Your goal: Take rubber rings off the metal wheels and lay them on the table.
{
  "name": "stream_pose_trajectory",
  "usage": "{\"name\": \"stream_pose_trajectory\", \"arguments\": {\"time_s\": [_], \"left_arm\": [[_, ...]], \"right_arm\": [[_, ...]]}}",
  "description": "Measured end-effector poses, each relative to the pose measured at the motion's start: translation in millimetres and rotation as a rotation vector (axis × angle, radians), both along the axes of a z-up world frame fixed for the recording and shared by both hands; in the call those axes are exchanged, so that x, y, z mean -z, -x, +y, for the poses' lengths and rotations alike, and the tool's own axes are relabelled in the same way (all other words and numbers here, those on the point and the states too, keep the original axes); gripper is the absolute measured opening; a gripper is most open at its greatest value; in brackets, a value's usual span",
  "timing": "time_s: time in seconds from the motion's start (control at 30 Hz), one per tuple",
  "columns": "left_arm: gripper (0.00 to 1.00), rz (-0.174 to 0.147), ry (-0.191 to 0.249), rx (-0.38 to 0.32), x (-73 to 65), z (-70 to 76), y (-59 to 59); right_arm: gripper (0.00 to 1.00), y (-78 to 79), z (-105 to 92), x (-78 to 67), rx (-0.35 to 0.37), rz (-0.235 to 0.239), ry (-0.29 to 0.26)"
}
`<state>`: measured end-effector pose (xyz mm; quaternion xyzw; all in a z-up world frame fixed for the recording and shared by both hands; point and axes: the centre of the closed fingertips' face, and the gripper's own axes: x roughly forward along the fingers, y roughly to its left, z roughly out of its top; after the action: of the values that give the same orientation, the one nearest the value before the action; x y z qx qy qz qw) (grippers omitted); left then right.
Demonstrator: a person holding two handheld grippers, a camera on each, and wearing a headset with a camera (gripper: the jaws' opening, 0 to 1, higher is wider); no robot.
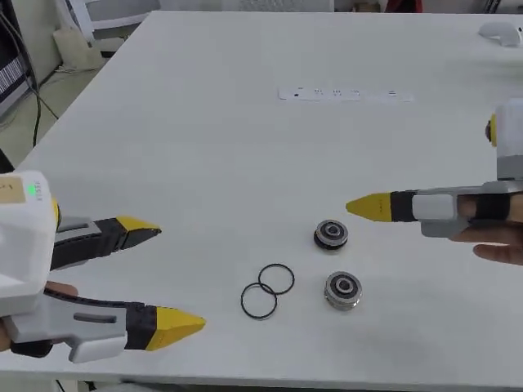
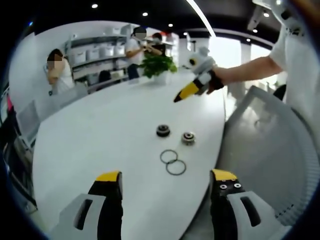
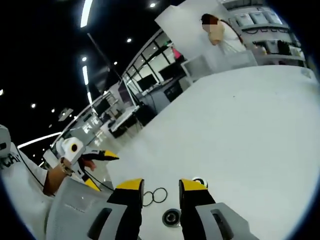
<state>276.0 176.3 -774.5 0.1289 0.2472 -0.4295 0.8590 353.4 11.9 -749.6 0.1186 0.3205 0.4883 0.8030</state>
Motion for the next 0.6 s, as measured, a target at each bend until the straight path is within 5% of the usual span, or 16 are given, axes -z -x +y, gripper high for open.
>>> {"name": "stream_pose_trajectory", "arguments": {"time_s": [0.13, 0.37, 0.6], "left_arm": [[0.72, -0.005, -0.006, 0.006, -2.5, -2.5, -4.2], [0.72, -0.026, 0.007, 0.016, -13.1, -9.5, -12.3], [0.73, -0.048, 0.002, 0.015, -25.2, -10.9, -21.2]], "right_arm": [[0.27, -2.9, -8.2, -9.7, -0.024, -0.081, 0.039], [0.29, -7.7, -20.4, -30.1, -0.033, -0.133, 0.032], [0.33, -9.8, -32.5, -39.7, -0.083, -0.237, 0.105]]}}
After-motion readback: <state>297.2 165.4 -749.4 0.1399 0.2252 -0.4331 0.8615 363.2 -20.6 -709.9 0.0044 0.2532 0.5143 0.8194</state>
